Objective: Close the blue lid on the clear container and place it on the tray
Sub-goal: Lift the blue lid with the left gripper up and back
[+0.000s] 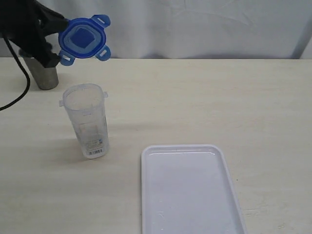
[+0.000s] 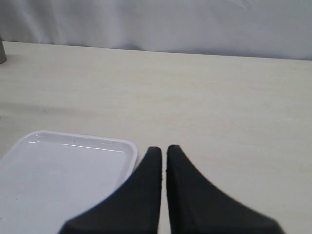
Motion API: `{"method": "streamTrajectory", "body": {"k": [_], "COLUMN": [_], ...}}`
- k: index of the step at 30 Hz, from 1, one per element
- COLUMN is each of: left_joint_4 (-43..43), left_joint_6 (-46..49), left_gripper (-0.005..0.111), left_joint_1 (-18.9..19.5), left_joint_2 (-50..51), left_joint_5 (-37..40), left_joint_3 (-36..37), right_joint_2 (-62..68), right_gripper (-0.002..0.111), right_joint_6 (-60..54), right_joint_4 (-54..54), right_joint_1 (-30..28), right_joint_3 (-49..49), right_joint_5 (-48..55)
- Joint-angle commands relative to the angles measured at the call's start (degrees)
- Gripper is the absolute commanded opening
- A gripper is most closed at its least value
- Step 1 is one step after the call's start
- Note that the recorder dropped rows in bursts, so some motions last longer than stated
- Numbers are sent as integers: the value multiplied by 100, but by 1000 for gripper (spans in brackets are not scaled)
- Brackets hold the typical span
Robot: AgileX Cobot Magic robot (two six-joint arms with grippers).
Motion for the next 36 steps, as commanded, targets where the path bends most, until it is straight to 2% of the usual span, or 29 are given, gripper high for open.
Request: {"method": "streamTrajectory", "body": {"k": [1,10,21,28,30,32,36], "left_joint_4": [328,780,1019,-1187,-1381,-1557,-1869], "left_joint_6": [23,27,356,2600,2989,3361,4083], "left_gripper": [0,0,0,0,0,0,0], "left_joint_1": [-370,-416,-416,-420,-420,-459,-800], "left_joint_2": [-57,-83,-159,-149,-149,-149,-149], "left_joint_5": [-795,-1061,-3182,-5409,-5453,-5184,-4604], "left_joint_3": [-64,99,453,552,552,552,552], "right_joint_2": [-20,-20,-20,-20,-20,-20,-20], "right_gripper": [4,4,4,4,4,4,4], "right_joint_6": [-1,-1,-1,-1,-1,-1,-1], "right_joint_4": [-22,-22,-22,-22,-22,-22,-22], "right_joint_1": [-16,-16,-16,-16,-16,-16,-16], "right_joint_3": [4,4,4,4,4,4,4], "right_joint_5": [-40,-40,-40,-40,-40,-40,-40]}}
